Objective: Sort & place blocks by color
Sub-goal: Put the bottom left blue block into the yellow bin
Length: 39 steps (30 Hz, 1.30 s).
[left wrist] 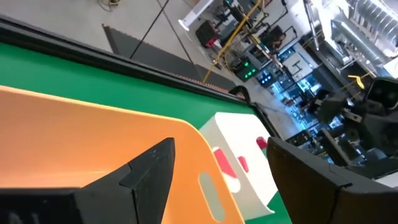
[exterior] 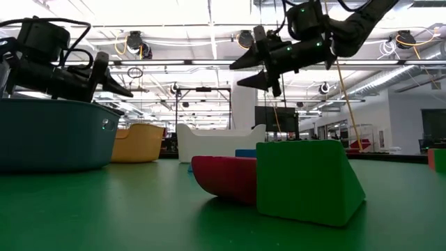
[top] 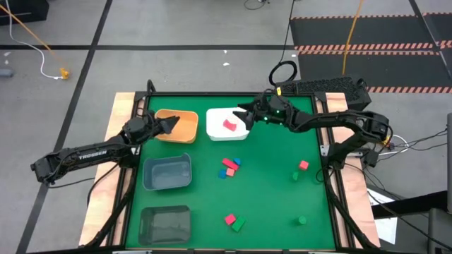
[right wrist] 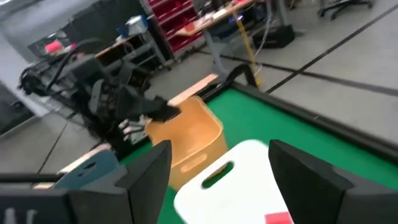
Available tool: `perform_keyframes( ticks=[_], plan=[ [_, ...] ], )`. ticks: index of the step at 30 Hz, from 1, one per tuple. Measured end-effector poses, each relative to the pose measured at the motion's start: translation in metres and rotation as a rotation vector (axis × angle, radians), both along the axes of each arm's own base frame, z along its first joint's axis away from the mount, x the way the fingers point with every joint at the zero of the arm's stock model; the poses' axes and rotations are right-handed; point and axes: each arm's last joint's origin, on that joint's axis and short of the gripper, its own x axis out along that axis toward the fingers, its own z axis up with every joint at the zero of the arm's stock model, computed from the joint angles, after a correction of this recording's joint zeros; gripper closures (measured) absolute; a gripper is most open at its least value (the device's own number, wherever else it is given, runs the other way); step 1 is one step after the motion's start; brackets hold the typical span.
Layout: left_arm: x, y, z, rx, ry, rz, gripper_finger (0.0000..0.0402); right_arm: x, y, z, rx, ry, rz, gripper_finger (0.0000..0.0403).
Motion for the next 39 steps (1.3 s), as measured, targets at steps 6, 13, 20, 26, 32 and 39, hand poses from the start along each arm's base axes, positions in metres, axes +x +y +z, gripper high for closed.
perform_keyframes(
  ticks=[6,13,20,26,32,39],
  plan=[
    [0.0,0.0,0.0,-0.113,-0.082,0.015,0.0146,-0.011,-0.001,0.021,-0.021,-0.069,-0.024,0.0144],
    [0.001,-0.001,0.0,-0.187,-0.139,-0.01,0.0146,-0.029,0.005,0.046,-0.062,-0.098,-0.06,0.0145],
    [0.003,-0.002,0.009,-0.118,-0.192,-0.081,0.0146,-0.05,0.013,0.051,-0.029,0.037,-0.104,0.0145],
    [0.002,-0.002,0.026,0.028,-0.31,-0.1,0.0146,-0.063,0.025,0.04,0.099,0.205,-0.128,0.0145],
    [-0.001,-0.004,0.044,0.161,-0.449,-0.113,0.0146,-0.057,0.048,0.025,0.337,0.29,0.037,0.0145],
    [0.004,-0.011,0.05,0.154,-0.465,-0.246,0.0146,-0.042,0.085,0.012,0.252,0.391,0.274,0.0145]
  ],
)
